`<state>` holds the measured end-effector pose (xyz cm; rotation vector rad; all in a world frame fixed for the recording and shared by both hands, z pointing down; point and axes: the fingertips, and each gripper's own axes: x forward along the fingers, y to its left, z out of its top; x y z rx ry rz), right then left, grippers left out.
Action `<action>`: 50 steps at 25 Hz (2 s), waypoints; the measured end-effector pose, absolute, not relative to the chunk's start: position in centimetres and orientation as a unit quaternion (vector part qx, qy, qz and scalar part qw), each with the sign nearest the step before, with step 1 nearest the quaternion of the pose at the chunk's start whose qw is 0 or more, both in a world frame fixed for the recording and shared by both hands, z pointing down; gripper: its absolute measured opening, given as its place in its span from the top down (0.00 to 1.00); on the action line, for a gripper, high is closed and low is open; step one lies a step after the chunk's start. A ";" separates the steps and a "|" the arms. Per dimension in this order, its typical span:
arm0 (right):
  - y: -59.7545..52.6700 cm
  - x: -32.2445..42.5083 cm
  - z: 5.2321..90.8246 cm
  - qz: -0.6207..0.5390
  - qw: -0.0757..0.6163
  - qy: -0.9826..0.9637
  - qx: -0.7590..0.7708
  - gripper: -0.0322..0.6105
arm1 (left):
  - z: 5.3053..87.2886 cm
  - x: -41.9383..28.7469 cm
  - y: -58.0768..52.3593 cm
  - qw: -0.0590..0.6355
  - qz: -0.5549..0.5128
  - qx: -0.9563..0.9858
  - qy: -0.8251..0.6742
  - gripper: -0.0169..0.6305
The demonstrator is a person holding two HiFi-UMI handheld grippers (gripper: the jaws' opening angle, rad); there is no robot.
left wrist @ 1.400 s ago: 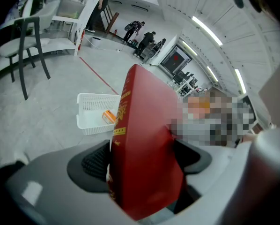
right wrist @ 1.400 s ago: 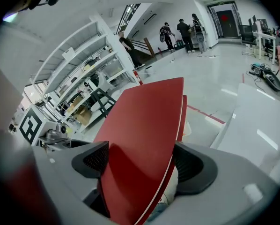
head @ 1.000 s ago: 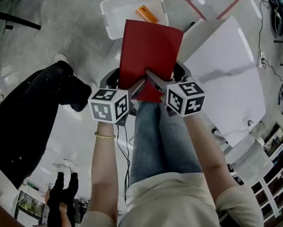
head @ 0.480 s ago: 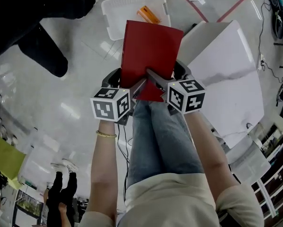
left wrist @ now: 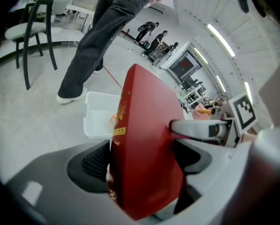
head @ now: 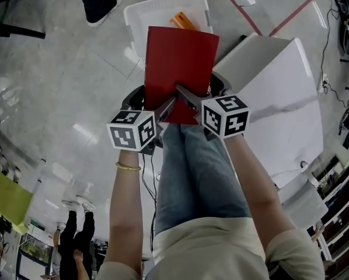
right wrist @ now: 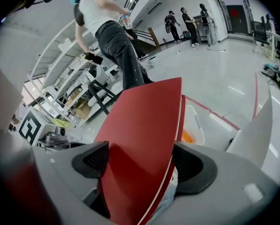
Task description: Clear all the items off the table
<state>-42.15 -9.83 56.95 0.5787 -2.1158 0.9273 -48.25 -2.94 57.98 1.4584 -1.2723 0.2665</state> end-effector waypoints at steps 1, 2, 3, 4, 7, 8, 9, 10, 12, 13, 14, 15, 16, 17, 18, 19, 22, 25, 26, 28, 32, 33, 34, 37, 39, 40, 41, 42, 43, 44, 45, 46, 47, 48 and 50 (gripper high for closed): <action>-10.3 -42.5 57.3 0.362 0.372 -0.825 0.223 0.28 | 58.3 -48.6 -3.4 0.561 0.112 0.616 -0.542 0.31; -10.9 -42.9 57.7 0.362 0.373 -0.825 0.219 0.28 | 58.7 -48.9 -3.9 0.562 0.110 0.613 -0.544 0.31; -11.4 -43.2 58.1 0.362 0.375 -0.826 0.216 0.28 | 59.0 -49.1 -4.3 0.563 0.109 0.610 -0.547 0.31; -11.9 -43.5 58.4 0.363 0.376 -0.826 0.212 0.28 | 59.3 -49.3 -4.7 0.564 0.108 0.607 -0.549 0.31; -13.1 -44.1 59.4 0.364 0.384 -0.824 0.204 0.28 | 60.3 -49.8 -5.9 0.569 0.105 0.599 -0.553 0.31; -13.5 -44.4 59.8 0.364 0.387 -0.823 0.202 0.28 | 60.6 -50.1 -6.2 0.571 0.104 0.597 -0.554 0.31; -13.9 -44.7 60.1 0.365 0.388 -0.822 0.199 0.28 | 60.9 -50.3 -6.6 0.571 0.102 0.596 -0.556 0.31; -14.3 -45.0 60.5 0.366 0.390 -0.822 0.197 0.28 | 61.3 -50.6 -6.9 0.571 0.101 0.594 -0.557 0.31; -15.0 -45.3 61.4 0.370 0.394 -0.819 0.192 0.28 | 62.0 -50.9 -7.5 0.573 0.099 0.590 -0.560 0.31; -15.3 -45.4 61.9 0.372 0.396 -0.817 0.190 0.28 | 62.5 -50.9 -7.9 0.575 0.099 0.588 -0.560 0.31; -15.7 -45.5 62.4 0.375 0.399 -0.815 0.189 0.28 | 62.9 -51.0 -8.2 0.577 0.099 0.586 -0.560 0.31; -16.0 -45.6 62.9 0.377 0.401 -0.813 0.187 0.28 | 63.4 -51.1 -8.5 0.579 0.098 0.584 -0.560 0.31; -16.3 -45.8 63.4 0.379 0.403 -0.812 0.186 0.28 | 63.8 -51.2 -8.7 0.582 0.097 0.583 -0.559 0.32; -16.6 -46.0 63.8 0.380 0.405 -0.811 0.186 0.28 | 64.2 -51.4 -9.0 0.584 0.096 0.581 -0.559 0.32; -16.8 -46.2 64.1 0.380 0.407 -0.810 0.185 0.28 | 64.5 -51.6 -9.2 0.586 0.095 0.580 -0.558 0.32; -17.0 -46.4 64.5 0.380 0.409 -0.809 0.184 0.28 | 64.9 -51.8 -9.4 0.588 0.094 0.578 -0.558 0.32; -17.6 -46.8 65.6 0.383 0.416 -0.805 0.181 0.28 | 65.8 -52.1 -9.9 0.594 0.092 0.572 -0.558 0.32; -18.3 -47.2 66.8 0.391 0.420 -0.799 0.181 0.28 | 66.9 -52.5 -10.5 0.599 0.089 0.566 -0.560 0.32; -18.5 -47.3 67.2 0.395 0.420 -0.797 0.182 0.27 | 67.2 -52.7 -10.8 0.600 0.086 0.563 -0.561 0.32; -19.1 -47.6 67.9 0.403 0.419 -0.792 0.185 0.27 | 67.6 -53.0 -11.3 0.603 0.079 0.559 -0.563 0.32; -20.1 -48.1 69.1 0.411 0.420 -0.788 0.184 0.27 | 68.4 -53.4 -12.1 0.606 0.072 0.554 -0.566 0.33; -20.3 -48.2 69.4 0.411 0.423 -0.787 0.182 0.27 | 68.7 -53.5 -12.2 0.607 0.074 0.552 -0.567 0.33; -20.4 -48.3 69.7 0.409 0.427 -0.786 0.180 0.28 | 68.9 -53.5 -12.3 0.607 0.077 0.551 -0.567 0.33; -21.1 -48.8 70.9 0.399 0.442 -0.783 0.178 0.32 | 69.8 -53.7 -12.6 0.606 0.091 0.549 -0.569 0.36; -21.4 -49.2 71.5 0.398 0.448 -0.782 0.172 0.32 | 70.3 -53.9 -12.8 0.608 0.090 0.542 -0.573 0.36; -21.5 -49.4 71.8 0.399 0.450 -0.780 0.170 0.32 | 70.5 -54.1 -12.9 0.610 0.089 0.539 -0.574 0.36; -21.5 -49.5 72.0 0.401 0.453 -0.778 0.168 0.32 | 70.7 -54.2 -12.9 0.611 0.089 0.536 -0.576 0.36; -21.5 -49.6 72.3 0.402 0.456 -0.776 0.168 0.32 | 70.8 -54.4 -12.9 0.611 0.089 0.534 -0.577 0.36; -21.5 -49.7 72.6 0.402 0.459 -0.774 0.169 0.32 | 71.0 -54.5 -12.9 0.610 0.090 0.533 -0.579 0.36; -21.4 -49.8 72.8 0.401 0.463 -0.772 0.170 0.32 | 71.1 -54.6 -12.8 0.609 0.092 0.532 -0.581 0.36; -21.3 -49.9 73.0 0.396 0.468 -0.772 0.169 0.32 | 71.3 -54.8 -12.7 0.608 0.095 0.531 -0.582 0.36; -21.2 -50.1 73.2 0.390 0.472 -0.773 0.167 0.32 | 71.4 -55.0 -12.6 0.606 0.098 0.530 -0.584 0.37; -21.1 -50.3 73.3 0.384 0.476 -0.774 0.163 0.32 | 71.5 -55.3 -12.5 0.603 0.103 0.530 -0.587 0.37; -21.1 -50.5 73.3 0.378 0.479 -0.776 0.160 0.32 | 71.5 -55.5 -12.5 0.598 0.109 0.531 -0.591 0.38; -21.3 -50.7 73.3 0.361 0.485 -0.781 0.156 0.32 | 71.4 -56.0 -12.5 0.584 0.122 0.535 -0.598 0.41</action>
